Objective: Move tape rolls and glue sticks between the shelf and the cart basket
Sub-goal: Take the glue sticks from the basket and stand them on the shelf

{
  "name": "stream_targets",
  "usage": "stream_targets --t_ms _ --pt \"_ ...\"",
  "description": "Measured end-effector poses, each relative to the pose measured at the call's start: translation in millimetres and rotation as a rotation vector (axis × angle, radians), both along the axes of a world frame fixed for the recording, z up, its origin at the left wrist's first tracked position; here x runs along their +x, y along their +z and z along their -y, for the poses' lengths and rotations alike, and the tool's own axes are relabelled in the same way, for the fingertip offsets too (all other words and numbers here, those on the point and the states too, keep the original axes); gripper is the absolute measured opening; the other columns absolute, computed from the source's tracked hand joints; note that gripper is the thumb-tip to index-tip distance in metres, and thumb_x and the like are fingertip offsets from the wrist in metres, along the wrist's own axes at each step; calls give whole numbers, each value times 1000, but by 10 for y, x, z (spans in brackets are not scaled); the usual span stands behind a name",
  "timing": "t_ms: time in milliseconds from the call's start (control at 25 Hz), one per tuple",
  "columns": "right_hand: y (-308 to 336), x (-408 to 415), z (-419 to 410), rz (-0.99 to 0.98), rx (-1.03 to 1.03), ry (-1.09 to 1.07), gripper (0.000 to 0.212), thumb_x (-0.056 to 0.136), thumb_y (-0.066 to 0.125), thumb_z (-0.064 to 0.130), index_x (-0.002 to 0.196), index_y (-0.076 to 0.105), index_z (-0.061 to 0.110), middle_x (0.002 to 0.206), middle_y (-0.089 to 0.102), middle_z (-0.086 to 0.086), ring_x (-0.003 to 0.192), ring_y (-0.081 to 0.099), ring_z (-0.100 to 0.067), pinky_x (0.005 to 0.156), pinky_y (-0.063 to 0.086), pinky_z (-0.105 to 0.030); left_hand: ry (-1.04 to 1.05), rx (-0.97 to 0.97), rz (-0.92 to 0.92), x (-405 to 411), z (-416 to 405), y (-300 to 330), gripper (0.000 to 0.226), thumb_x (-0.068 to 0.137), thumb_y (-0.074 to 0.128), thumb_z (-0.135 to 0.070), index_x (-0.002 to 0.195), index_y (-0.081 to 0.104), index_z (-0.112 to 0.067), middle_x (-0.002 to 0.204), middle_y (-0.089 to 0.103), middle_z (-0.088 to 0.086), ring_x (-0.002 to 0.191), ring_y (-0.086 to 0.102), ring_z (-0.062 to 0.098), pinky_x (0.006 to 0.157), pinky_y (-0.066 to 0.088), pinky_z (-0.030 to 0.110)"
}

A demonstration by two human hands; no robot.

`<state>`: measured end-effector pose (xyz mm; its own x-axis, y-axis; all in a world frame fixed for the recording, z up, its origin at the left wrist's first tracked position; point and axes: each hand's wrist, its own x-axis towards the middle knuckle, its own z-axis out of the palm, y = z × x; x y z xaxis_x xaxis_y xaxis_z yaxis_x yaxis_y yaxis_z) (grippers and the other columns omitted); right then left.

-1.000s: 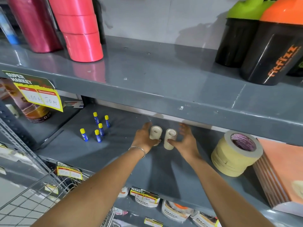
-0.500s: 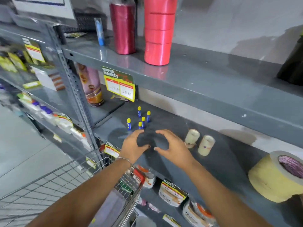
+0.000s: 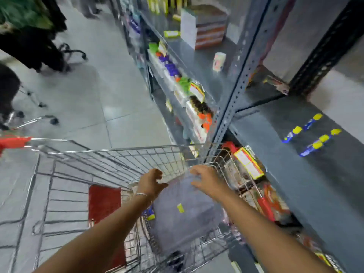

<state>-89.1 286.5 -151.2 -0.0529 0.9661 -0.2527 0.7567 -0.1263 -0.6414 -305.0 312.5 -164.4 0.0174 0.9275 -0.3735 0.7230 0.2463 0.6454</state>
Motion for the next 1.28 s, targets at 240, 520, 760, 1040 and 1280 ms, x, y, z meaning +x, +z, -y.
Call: stream_targets --t_ms 240,520,760,1040,1280 --pt "-1439 -696 -215 -31 -376 36 14 78 71 3 91 68 4 88 70 -12 85 64 -26 78 55 -41 99 -356 -232 -532 89 -1179 22 85 59 -20 93 71 -2 102 71 23 98 66 35 75 49 34" --pt "-2512 -1346 -91 -85 -497 -108 10 82 63 -6 86 71 -10 91 73 -24 87 67 -28 64 47 -28 401 -536 -74 -407 117 -2018 28 81 62 -11 107 63 -2 112 68 15 103 64 33 86 53 35" --pt "-2773 -1649 -180 -118 -586 -225 28 91 44 -4 72 64 -3 57 70 -7 63 61 -18 41 44 -13 425 -588 -100 -372 26 -2221 38 76 75 -24 107 69 -4 110 70 14 105 65 31 87 52 35" --pt "-2543 -1390 -245 -311 -603 -259 24 70 72 8 50 62 17 52 53 2 66 49 -13 59 53 -43 429 -496 17 -169 -39 -1910 27 87 60 -14 108 69 -2 111 69 22 106 62 37 83 47 36" --pt "-1360 -841 -449 -538 -454 -362 20 94 58 8 82 70 18 60 56 3 56 51 -10 46 45 -21 466 -270 265 298 -216 -1084 23 84 58 -18 101 74 -16 88 75 17 86 70 33 72 52 30"
